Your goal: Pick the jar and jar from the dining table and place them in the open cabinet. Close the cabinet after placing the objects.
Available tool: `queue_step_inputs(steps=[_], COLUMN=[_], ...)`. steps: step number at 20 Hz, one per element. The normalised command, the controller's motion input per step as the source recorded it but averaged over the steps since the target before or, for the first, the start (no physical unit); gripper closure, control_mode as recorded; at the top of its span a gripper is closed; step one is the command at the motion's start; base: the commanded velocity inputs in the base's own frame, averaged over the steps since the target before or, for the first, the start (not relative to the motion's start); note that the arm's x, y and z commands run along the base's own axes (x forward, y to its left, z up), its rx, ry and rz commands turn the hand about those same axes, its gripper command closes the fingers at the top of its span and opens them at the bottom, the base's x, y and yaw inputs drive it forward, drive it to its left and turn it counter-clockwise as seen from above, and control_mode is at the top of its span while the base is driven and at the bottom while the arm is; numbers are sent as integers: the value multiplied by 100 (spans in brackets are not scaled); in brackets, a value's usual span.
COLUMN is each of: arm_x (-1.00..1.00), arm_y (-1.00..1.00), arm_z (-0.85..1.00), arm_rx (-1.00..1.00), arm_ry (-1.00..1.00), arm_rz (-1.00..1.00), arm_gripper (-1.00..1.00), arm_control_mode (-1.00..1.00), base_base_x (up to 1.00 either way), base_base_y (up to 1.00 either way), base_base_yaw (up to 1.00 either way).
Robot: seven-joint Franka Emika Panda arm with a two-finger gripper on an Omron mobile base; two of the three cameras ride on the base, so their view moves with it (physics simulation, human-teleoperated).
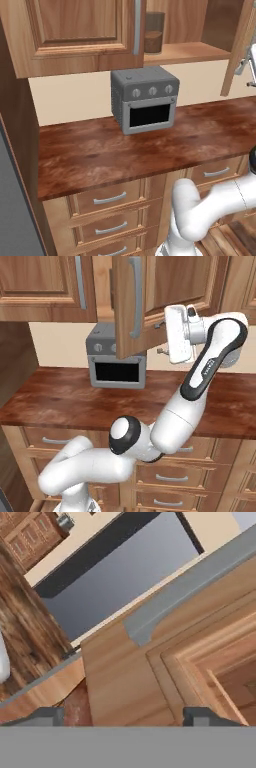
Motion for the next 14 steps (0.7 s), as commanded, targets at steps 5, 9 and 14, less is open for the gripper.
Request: queue_step_inputs(steps=[5,9,14], arm_x=[12,4,13], arm_y=[22,46,90], arm_z=[-32,-3,-8], arm_rx=[-1,0,0], arm_ry=[-26,-58,-49], arm_rz=[-91,-82,-57], arm_gripper=[-100,-100,-100], arm_control_mode=[-100,-100,-100], base_base_x=[0,0,0], base_base_y=[0,0,0], base_base_yaw=[0,0,0])
